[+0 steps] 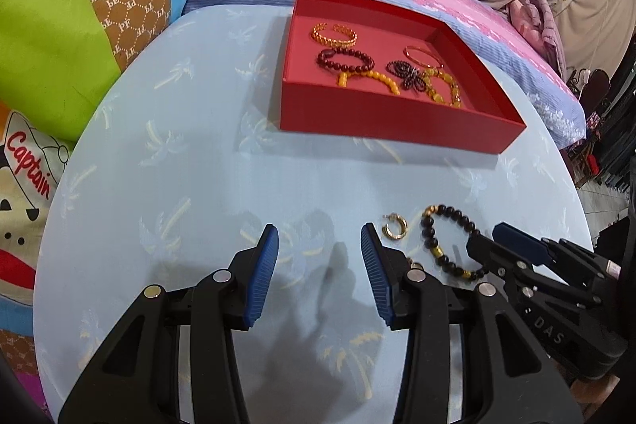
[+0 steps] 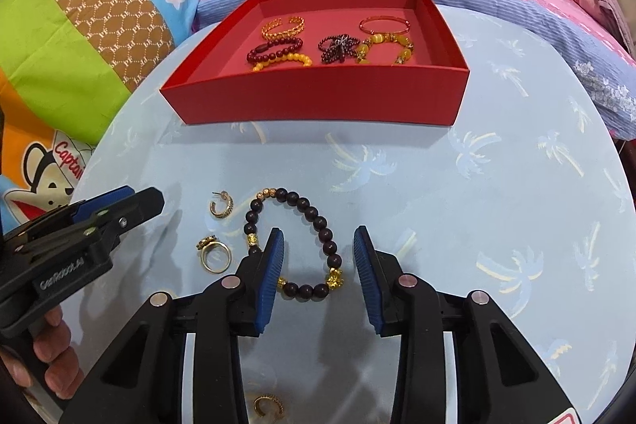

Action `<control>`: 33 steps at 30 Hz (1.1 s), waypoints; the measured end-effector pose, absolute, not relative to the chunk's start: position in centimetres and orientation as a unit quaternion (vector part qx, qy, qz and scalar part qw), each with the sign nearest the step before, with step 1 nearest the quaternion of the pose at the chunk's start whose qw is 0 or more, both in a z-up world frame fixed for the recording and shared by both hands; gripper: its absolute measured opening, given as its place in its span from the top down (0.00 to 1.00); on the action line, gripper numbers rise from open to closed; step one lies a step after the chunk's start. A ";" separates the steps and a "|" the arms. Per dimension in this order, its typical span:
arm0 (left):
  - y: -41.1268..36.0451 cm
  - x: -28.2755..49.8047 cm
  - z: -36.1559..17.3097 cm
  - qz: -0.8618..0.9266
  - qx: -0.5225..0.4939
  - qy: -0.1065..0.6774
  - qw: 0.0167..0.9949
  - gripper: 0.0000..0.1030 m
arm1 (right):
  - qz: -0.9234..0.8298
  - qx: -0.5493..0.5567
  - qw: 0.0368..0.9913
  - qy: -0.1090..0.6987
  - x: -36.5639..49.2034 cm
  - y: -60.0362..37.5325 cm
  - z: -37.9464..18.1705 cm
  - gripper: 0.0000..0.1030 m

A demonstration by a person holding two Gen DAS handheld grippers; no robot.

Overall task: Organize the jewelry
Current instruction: 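Grasp the black bead bracelet with gold beads with the right tool, then lift the black bracelet with the right tool and carry it toward the box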

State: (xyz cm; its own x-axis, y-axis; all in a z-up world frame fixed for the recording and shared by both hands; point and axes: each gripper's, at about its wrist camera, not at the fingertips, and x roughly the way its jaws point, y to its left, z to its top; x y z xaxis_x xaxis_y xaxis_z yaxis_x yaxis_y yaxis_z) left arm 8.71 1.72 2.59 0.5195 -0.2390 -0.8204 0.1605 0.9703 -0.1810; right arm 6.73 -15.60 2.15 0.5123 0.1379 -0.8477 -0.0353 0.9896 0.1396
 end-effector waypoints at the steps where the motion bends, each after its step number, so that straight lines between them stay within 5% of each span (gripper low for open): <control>1: 1.7 8.6 2.5 -0.115 -0.040 0.478 0.870 0.60 | 0.050 0.050 0.867 0.493 6.8 -15.5 2.0 0.70; 13: 1.3 7.9 1.9 -0.120 -0.036 0.487 0.865 0.60 | 0.036 0.003 0.871 0.490 6.6 -14.8 1.4 0.93; 33: -2.7 6.6 1.1 -0.167 -0.004 0.485 0.859 0.60 | 0.015 0.046 0.860 0.507 4.8 -17.3 1.6 0.93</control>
State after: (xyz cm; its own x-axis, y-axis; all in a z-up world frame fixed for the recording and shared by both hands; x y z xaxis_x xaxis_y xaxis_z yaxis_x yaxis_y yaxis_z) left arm 6.60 -2.73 1.13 0.4743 -0.2898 -0.8313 0.2822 0.9445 -0.1682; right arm 4.75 -17.27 1.61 0.4845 0.0716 -0.8718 0.0214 0.9954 0.0936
